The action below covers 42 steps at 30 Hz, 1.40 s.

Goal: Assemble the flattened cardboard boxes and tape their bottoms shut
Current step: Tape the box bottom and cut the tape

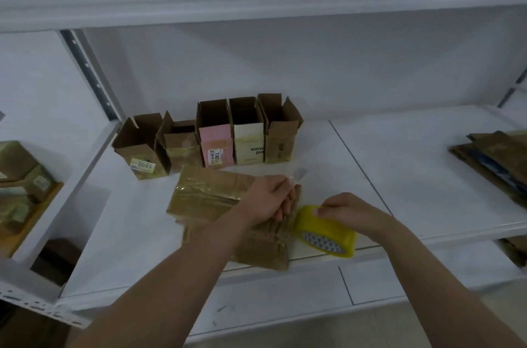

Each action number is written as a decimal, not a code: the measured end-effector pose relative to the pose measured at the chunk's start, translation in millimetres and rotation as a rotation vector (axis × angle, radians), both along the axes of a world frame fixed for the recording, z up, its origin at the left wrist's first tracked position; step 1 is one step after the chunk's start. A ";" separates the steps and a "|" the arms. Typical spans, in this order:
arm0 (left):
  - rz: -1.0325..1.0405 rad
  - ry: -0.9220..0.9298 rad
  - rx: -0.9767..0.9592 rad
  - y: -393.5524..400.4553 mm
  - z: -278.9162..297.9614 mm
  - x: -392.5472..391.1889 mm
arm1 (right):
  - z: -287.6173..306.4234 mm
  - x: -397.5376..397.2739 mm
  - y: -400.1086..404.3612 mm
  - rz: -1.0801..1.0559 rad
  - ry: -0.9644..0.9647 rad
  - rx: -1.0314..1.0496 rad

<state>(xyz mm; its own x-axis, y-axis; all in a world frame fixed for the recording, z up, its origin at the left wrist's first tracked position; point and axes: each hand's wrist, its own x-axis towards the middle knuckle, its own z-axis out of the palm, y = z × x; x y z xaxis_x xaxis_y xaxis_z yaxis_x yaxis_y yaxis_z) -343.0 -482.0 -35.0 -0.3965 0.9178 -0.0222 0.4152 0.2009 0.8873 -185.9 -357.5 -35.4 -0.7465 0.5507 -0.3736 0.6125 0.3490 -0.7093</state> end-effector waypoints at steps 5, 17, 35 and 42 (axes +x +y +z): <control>0.026 0.127 0.106 0.0 -20.3 -7.1 | -11.0 3.3 1.0 0.001 0.052 -0.015; 0.002 0.106 0.094 3.3 -30.3 -15.8 | -16.8 3.8 24.4 0.058 -0.231 0.329; -0.190 0.943 -0.519 46.9 -8.4 28.4 | -35.2 13.4 12.6 -0.210 -0.015 0.390; -0.083 0.397 -0.161 22.3 -13.4 -4.6 | -39.3 24.6 22.5 -0.358 0.059 0.280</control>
